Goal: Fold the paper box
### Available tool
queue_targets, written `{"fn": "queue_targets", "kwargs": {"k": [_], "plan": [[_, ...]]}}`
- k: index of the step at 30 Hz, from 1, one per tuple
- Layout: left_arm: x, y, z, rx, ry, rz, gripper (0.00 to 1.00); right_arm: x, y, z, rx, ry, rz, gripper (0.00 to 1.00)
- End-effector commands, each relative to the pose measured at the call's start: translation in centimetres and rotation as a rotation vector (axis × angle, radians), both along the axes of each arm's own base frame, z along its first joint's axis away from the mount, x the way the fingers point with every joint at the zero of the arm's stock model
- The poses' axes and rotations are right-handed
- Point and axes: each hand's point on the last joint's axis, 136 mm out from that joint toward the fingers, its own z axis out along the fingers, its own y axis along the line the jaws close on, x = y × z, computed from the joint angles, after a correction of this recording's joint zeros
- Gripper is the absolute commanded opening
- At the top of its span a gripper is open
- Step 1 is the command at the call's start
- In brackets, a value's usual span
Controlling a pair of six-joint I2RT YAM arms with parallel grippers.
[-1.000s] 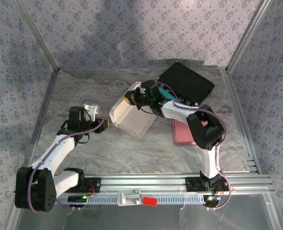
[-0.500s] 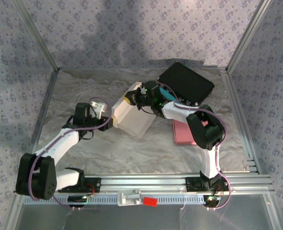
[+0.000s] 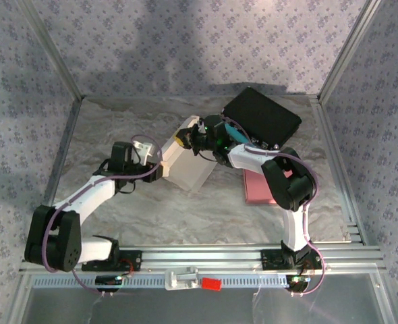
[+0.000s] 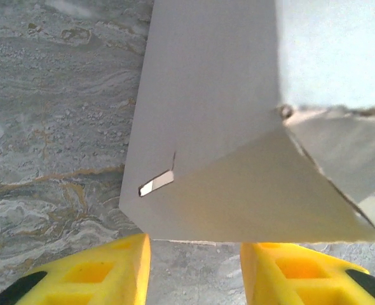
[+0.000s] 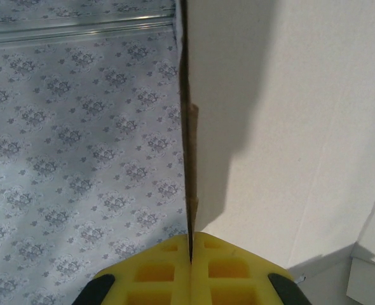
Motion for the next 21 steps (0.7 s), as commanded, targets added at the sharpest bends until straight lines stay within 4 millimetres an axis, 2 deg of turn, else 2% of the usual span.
{"fn": "queue_targets", "kwargs": {"k": [1, 15, 17, 21], "plan": [[0.97, -0.64, 1.16, -0.004, -0.044, -0.002, 0.43, -0.28, 0.37, -1.13, 0.008, 0.024, 0.017, 0.0], [0.97, -0.77, 0.66, -0.008, -0.044, 0.027, 0.48, -0.01, 0.29, -1.68, 0.012, 0.044, 0.005, 0.0], [1.2, -1.0, 0.8, 0.01, -0.059, 0.029, 0.6, -0.03, 0.31, -1.83, 0.012, 0.048, 0.004, 0.0], [1.72, -0.63, 0.42, 0.042, -0.056, 0.065, 0.58, -0.11, 0.48, -1.95, 0.013, 0.051, 0.005, 0.0]]}}
